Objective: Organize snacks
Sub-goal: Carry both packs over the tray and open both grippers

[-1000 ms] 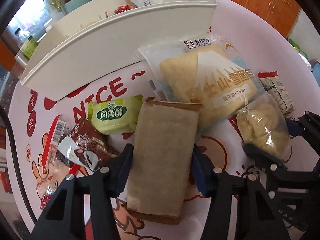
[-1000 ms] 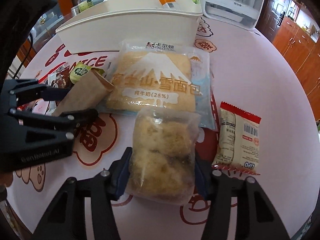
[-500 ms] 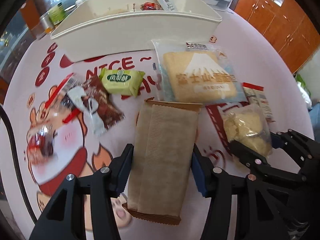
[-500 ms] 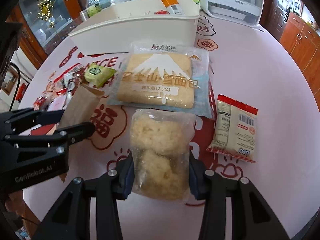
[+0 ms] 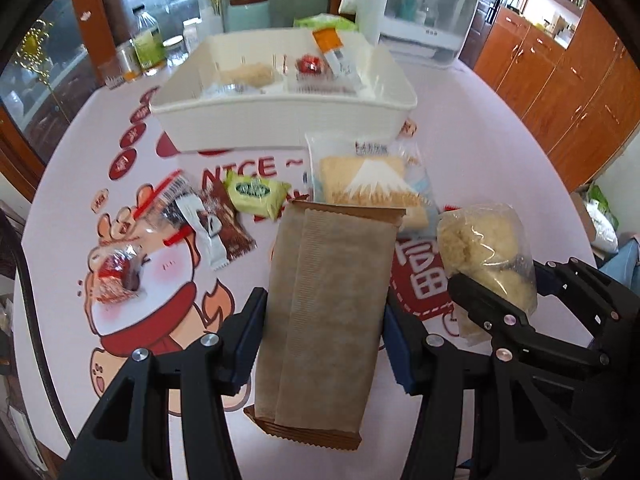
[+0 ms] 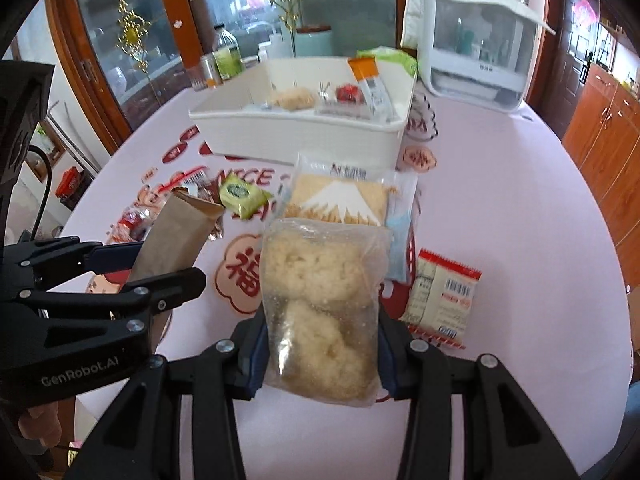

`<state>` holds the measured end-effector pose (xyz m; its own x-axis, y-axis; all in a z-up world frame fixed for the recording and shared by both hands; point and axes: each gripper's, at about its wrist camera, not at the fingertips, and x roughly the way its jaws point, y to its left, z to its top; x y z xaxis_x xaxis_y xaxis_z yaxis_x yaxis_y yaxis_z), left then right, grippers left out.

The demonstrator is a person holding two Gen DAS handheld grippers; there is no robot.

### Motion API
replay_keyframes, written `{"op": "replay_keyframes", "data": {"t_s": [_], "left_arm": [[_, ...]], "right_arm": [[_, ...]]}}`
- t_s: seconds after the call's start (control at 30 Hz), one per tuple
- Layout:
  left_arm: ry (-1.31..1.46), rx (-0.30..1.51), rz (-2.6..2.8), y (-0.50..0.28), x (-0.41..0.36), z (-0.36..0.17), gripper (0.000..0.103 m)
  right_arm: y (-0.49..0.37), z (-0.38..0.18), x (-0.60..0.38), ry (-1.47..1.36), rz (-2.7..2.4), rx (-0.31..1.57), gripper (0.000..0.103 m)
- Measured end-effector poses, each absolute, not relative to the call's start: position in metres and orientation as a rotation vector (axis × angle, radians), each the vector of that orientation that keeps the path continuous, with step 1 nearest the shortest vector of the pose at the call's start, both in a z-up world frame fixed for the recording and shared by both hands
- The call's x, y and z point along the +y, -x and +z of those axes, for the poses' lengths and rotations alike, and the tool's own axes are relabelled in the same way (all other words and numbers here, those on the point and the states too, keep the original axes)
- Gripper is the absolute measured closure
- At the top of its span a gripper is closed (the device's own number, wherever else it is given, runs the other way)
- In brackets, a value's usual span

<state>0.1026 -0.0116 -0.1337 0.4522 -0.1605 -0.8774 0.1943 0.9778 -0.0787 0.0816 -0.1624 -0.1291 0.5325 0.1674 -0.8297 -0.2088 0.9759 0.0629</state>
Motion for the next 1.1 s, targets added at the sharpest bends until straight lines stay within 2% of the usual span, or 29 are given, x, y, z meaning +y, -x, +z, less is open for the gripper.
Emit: {"op": "replay_keyframes", "data": {"t_s": [0.27, 0.53, 0.87, 1.1], "left_arm": [[-0.031, 1.015, -0.213, -0.118, -0.009, -0.092, 0.049], [-0.03, 0.9, -0.204, -0.153, 0.005, -0.028, 0.049], [-0.074, 0.755, -0.148, -0.217, 0.024, 0.045, 0.049], [-0.085, 0.745, -0.11, -0.266, 0.033, 0.055, 0.049]], "right_arm": [[-0.088, -0.098, -0.165, 0.043, 0.229, 0.921, 0.058], [-0.116, -0.053, -0.159, 0.058, 0.221, 0.83, 0.058], [-0.18, 0.03, -0.146, 0.057, 0.209, 0.67, 0.058], [-0.234, 0.071, -0.135, 0.084, 0.174, 0.607, 0.058]]}}
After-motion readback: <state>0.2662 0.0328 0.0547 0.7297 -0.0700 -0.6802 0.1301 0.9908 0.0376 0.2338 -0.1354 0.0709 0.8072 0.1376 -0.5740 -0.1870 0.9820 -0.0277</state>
